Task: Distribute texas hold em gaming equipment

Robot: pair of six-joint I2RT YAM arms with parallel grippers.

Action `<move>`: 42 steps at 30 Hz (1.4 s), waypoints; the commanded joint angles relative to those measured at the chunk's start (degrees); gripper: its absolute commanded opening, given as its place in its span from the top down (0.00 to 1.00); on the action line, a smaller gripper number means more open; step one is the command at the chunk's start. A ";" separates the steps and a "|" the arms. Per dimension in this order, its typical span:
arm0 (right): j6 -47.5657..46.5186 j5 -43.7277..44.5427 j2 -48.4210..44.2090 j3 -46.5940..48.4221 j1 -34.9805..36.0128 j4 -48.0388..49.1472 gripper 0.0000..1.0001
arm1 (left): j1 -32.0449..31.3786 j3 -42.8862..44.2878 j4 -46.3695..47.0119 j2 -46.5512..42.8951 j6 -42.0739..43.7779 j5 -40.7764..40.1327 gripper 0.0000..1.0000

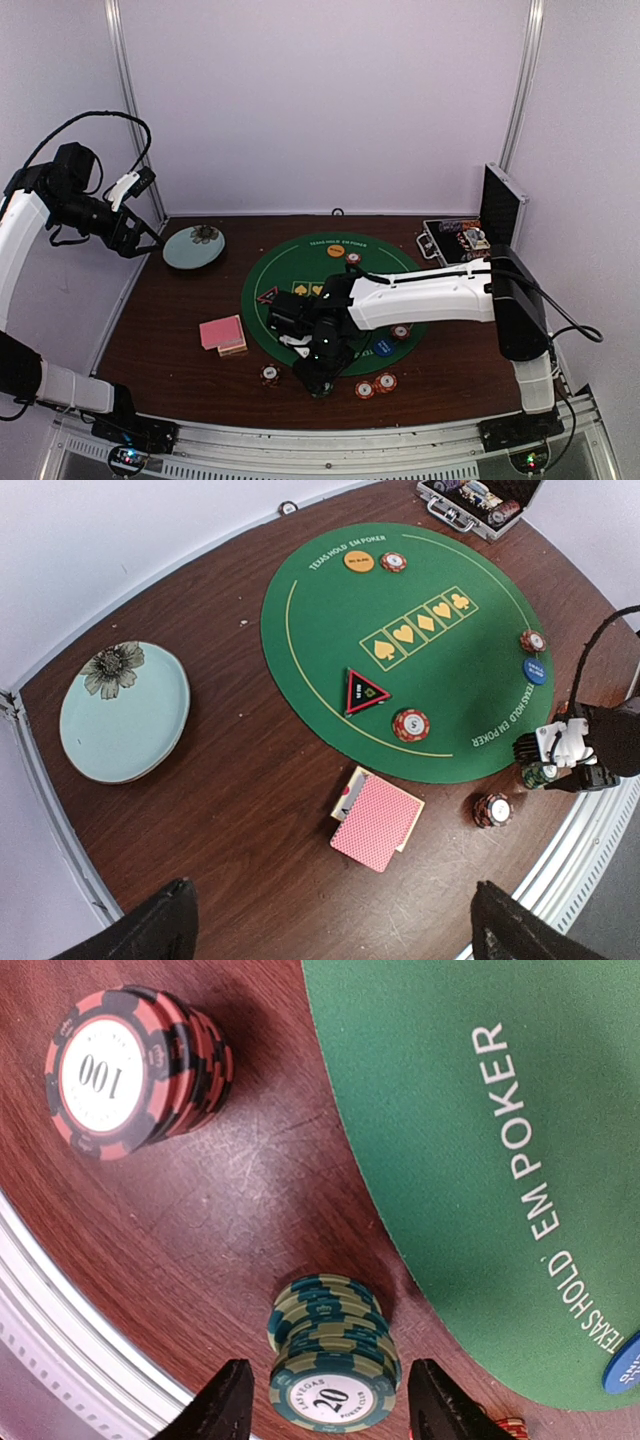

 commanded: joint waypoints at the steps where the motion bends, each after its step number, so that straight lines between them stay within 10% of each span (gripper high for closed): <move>1: 0.00 0.51 -1.13 -0.65 0.04 -0.79 0.43 | 0.14 0.11 1.50 -1.11 0.76 0.05 0.02; 42: -0.61 2.68 1.49 0.04 1.00 -0.82 0.53 | 0.14 1.10 1.56 -0.70 0.45 -0.13 0.02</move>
